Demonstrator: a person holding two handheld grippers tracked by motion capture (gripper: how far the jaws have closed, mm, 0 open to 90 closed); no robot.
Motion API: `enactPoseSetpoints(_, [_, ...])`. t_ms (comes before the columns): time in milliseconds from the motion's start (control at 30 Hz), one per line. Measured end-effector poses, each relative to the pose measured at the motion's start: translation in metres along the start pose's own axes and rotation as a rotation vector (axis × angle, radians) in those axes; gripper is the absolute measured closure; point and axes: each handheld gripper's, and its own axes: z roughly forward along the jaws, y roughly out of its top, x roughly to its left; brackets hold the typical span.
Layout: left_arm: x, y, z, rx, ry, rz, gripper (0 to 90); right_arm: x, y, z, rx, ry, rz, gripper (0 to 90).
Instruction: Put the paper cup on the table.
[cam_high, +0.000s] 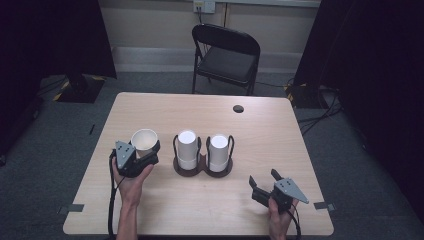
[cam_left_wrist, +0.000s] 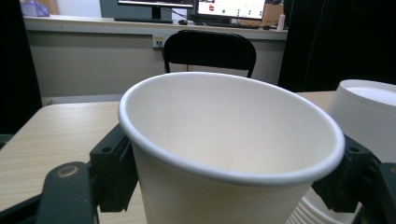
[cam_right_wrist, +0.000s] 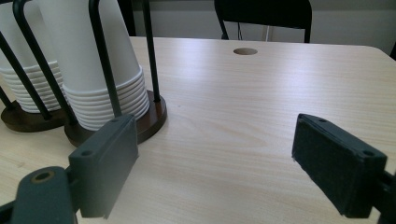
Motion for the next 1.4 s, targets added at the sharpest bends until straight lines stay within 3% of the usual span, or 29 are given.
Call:
enactPoseSetpoints(233, [0.009, 0.001, 0.021, 0.038, 0.000, 0.016, 21.9, 0.001, 0.000, 0.000, 0.000, -0.002, -0.008, 13.5])
enactPoseSetpoints(400, [0.017, 0.000, 0.032, 0.061, -0.002, -0.028, 21.9, 0.000, 0.000, 0.000, 0.004, 0.000, -0.005, 13.6])
enactPoseSetpoints(733, [0.023, -0.014, 0.052, 0.131, 0.017, -0.013, 21.8, 0.000, 0.000, 0.000, -0.001, -0.004, 0.000, 13.4])
enactPoseSetpoints(967, [0.025, -0.022, 0.060, 0.163, 0.026, -0.005, 21.5, -0.001, -0.002, -0.005, -0.050, 0.018, 0.009, 13.3])
enactPoseSetpoints(1033, [0.025, -0.025, 0.061, 0.183, 0.030, 0.008, 21.4, -0.001, -0.002, -0.005, -0.051, 0.018, 0.009, 13.2])
enactPoseSetpoints(1100, [0.027, -0.026, 0.062, 0.189, 0.027, -0.017, 21.4, -0.001, -0.002, -0.005, -0.049, 0.019, 0.007, 13.2])
enactPoseSetpoints(1233, [0.027, -0.028, 0.064, 0.197, 0.029, -0.014, 21.1, -0.001, -0.002, -0.005, -0.047, 0.023, 0.005, 13.2])
enactPoseSetpoints(1400, [0.027, -0.034, 0.065, 0.249, 0.037, -0.012, 19.1, -0.002, -0.002, -0.005, -0.049, 0.022, 0.011, 13.3])
